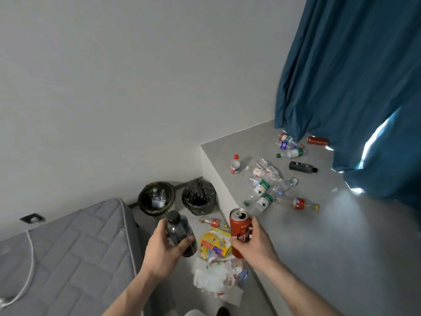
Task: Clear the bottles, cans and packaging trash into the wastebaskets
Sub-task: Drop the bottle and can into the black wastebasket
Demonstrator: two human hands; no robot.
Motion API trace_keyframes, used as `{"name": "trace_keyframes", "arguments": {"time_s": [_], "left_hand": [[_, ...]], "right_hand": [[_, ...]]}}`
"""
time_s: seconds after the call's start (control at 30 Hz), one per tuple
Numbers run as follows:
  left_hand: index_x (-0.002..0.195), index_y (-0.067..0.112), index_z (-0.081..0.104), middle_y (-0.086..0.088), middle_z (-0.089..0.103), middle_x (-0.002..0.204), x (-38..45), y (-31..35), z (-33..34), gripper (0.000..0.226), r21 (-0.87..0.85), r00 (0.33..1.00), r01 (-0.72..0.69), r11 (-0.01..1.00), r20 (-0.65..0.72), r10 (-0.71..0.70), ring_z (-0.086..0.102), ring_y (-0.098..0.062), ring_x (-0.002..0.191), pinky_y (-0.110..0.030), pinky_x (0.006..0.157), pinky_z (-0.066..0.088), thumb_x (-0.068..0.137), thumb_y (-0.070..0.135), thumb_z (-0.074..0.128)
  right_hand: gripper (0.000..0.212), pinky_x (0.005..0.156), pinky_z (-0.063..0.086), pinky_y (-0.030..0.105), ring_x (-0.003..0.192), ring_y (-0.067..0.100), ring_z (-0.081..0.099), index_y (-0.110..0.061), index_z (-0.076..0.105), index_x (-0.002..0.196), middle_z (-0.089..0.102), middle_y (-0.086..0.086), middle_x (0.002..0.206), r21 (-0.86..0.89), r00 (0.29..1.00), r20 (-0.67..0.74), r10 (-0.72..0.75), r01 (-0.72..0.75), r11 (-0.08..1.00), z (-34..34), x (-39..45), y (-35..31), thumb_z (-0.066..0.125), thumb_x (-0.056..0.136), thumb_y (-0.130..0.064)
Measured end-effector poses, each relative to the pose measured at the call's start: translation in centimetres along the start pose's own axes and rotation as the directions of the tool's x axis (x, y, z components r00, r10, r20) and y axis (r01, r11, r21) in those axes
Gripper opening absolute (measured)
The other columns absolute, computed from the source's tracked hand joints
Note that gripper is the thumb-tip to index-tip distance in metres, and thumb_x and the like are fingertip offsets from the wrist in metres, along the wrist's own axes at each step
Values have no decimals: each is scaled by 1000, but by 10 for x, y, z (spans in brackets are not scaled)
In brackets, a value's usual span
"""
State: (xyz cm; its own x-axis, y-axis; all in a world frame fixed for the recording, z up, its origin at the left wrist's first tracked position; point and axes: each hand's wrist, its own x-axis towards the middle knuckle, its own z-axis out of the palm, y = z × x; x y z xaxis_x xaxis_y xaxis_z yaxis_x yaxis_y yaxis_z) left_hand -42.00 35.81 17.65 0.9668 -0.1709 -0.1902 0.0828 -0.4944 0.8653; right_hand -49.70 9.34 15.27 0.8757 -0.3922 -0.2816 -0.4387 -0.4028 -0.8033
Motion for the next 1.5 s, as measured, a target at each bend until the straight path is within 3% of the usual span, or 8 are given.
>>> {"name": "trace_keyframes", "arguments": {"time_s": [0.3,0.37,0.5,0.7,0.87,1.07,1.33,1.5], "left_hand": [[99,36,58,11,76,97,61,6,-36,44,-14,991,42,999,-129,-43,73,-6,87,-42,81,59,70,38,91],[93,27,57,9,76,92,81,10,-41,38,-10,992,34,999,-123,-35,73,-6,82,-40,78,59,74,30,90],[105,37,55,20,72,97,135,9,-54,48,2,996,12,1000,-93,-12,71,-2,86,-30,78,56,73,31,90],[102,47,51,15,75,92,242,-10,-87,55,30,1000,16,999,22,-16,68,6,83,-19,74,50,69,33,92],[105,50,52,18,74,95,333,-48,-139,57,124,992,44,991,113,-58,70,-1,87,-32,83,56,61,48,90],[103,38,52,15,65,102,411,-79,-192,54,327,982,-47,944,187,-16,64,-14,90,-31,74,48,59,57,75],[97,37,53,15,60,99,455,-110,-213,48,360,988,85,929,92,-126,62,-15,89,-32,74,48,62,45,86],[101,35,54,9,60,98,477,-114,-210,50,405,989,109,908,44,-138,64,-21,90,-35,76,51,64,43,86]], "right_hand": [[57,87,51,25,98,-7,59,-40,46,116,64,-20,108,4,994,67,-89,88,996,28,71,-61,81,72,-45],[55,84,51,23,98,-6,60,-41,46,116,64,-21,106,8,995,60,-86,85,996,31,86,-71,80,73,-48],[55,78,43,14,98,-9,57,-39,49,114,64,-21,105,7,997,30,-68,68,998,41,121,-89,82,72,-49],[53,77,50,19,98,-3,62,-38,49,112,65,-16,107,26,997,-71,37,-35,999,79,190,-112,83,73,-47],[57,85,58,31,98,-2,65,-42,48,113,67,-17,109,10,988,-88,128,-128,992,136,243,-156,86,71,-42],[58,84,53,24,99,-7,62,-42,49,116,65,-22,108,4,981,-127,146,-146,989,183,282,-199,87,72,-36],[51,78,53,21,98,-5,62,-41,52,109,66,-18,107,14,975,-136,174,-174,985,191,303,-199,86,73,-33],[56,90,56,29,105,0,62,-43,48,117,64,-20,113,22,986,-98,138,-136,990,197,328,-188,84,74,-37]]}}
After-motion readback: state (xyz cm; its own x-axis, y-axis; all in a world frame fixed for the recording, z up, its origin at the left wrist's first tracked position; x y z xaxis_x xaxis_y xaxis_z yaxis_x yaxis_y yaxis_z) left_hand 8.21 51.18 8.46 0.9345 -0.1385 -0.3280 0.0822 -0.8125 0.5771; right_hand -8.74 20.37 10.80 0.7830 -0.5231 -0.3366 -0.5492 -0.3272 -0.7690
